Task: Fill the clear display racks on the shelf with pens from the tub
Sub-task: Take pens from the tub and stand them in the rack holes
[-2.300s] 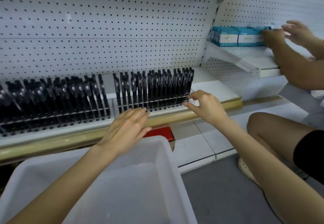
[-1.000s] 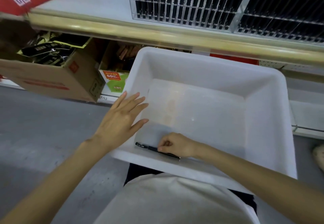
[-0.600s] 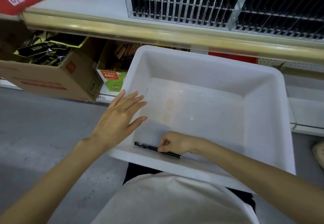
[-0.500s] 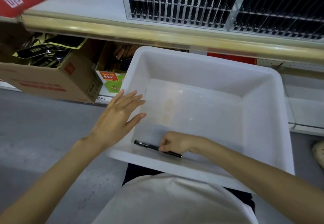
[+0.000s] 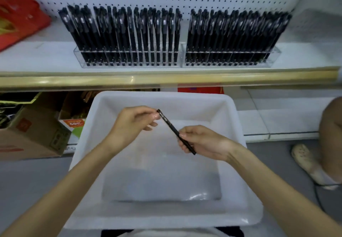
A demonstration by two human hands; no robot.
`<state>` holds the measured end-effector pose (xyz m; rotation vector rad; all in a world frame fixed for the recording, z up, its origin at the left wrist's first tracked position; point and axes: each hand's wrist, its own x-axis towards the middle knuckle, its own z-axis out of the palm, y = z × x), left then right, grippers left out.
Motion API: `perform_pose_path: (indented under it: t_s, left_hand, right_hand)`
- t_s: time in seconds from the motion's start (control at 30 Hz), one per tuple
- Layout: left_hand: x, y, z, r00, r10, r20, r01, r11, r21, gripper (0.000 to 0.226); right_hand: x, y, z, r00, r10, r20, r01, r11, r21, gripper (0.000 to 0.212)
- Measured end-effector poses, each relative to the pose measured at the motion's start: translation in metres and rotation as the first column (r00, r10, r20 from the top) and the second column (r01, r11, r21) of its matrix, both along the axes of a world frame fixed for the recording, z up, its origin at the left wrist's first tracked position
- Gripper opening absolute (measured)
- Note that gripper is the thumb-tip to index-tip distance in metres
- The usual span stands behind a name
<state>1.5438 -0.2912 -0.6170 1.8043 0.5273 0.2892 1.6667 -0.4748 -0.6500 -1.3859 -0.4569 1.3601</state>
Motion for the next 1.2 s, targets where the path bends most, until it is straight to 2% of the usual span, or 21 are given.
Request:
perform_pose_path:
  t_s: [0.13, 0.2, 0.3, 0.4, 0.53, 0.6, 0.67, 0.7, 0.73, 0.83, 0.9, 1.0, 1.2]
  left_hand:
    - [0.054, -0.022, 0.026, 0.996, -0.064, 0.054, 0.07, 0.992, -0.104, 0.009]
    - [0.079, -0.033, 0.041, 0.99, -0.109, 0.089, 0.118, 0.988, -0.104, 0.009]
    - [0.117, -0.054, 0.068, 0.972, -0.199, 0.126, 0.208, 0.977, -0.056, 0.007]
    - [0.155, -0.076, 0.092, 0.94, -0.295, 0.171, 0.281, 0.954, 0.104, 0.01]
    - [0.2, -0.088, 0.106, 0.931, -0.315, 0.183, 0.22, 0.887, 0.407, 0.02]
    - [0.214, -0.086, 0.104, 0.938, -0.329, 0.113, 0.2, 0.776, 0.599, 0.032]
    - [0.223, -0.084, 0.095, 0.934, -0.358, -0.007, 0.222, 0.563, 0.796, 0.042]
    - [0.228, -0.084, 0.089, 0.928, -0.369, -0.051, 0.238, 0.482, 0.843, 0.045]
    - [0.232, -0.086, 0.081, 0.92, -0.384, -0.085, 0.263, 0.439, 0.859, 0.047]
    - [0.242, -0.092, 0.057, 0.898, -0.418, -0.137, 0.301, 0.357, 0.884, 0.051]
    - [0.248, -0.092, 0.046, 0.902, -0.406, -0.148, 0.273, 0.269, 0.924, 0.054]
    - [0.25, -0.086, 0.038, 0.918, -0.367, -0.151, 0.224, 0.166, 0.96, 0.053]
    - [0.25, -0.074, 0.024, 0.919, -0.375, -0.119, 0.183, 0.14, 0.973, 0.051]
  right_hand:
    - [0.018, -0.027, 0.013, 0.976, -0.208, 0.065, 0.199, 0.972, 0.128, 0.012]
    - [0.03, -0.042, 0.025, 0.929, -0.326, 0.174, 0.289, 0.934, 0.209, 0.008]
    - [0.058, -0.062, 0.049, 0.861, -0.368, 0.352, 0.286, 0.921, 0.263, 0.01]
    - [0.092, -0.078, 0.072, 0.748, -0.376, 0.547, 0.292, 0.927, 0.238, 0.011]
    - [0.146, -0.101, 0.095, 0.558, -0.483, 0.675, 0.41, 0.867, 0.282, 0.008]
    - [0.173, -0.11, 0.104, 0.477, -0.557, 0.68, 0.476, 0.814, 0.333, 0.008]
    - [0.197, -0.113, 0.112, 0.415, -0.63, 0.656, 0.529, 0.754, 0.39, 0.01]
    - [0.208, -0.111, 0.116, 0.383, -0.659, 0.648, 0.548, 0.726, 0.415, 0.01]
    - [0.217, -0.109, 0.119, 0.341, -0.677, 0.652, 0.566, 0.701, 0.433, 0.012]
    - [0.246, -0.102, 0.12, 0.202, -0.676, 0.709, 0.615, 0.651, 0.445, 0.018]
    - [0.26, -0.1, 0.116, 0.156, -0.668, 0.727, 0.632, 0.633, 0.446, 0.018]
    - [0.271, -0.098, 0.109, 0.135, -0.679, 0.722, 0.632, 0.62, 0.464, 0.019]
    - [0.281, -0.089, 0.093, 0.153, -0.644, 0.75, 0.599, 0.664, 0.447, 0.018]
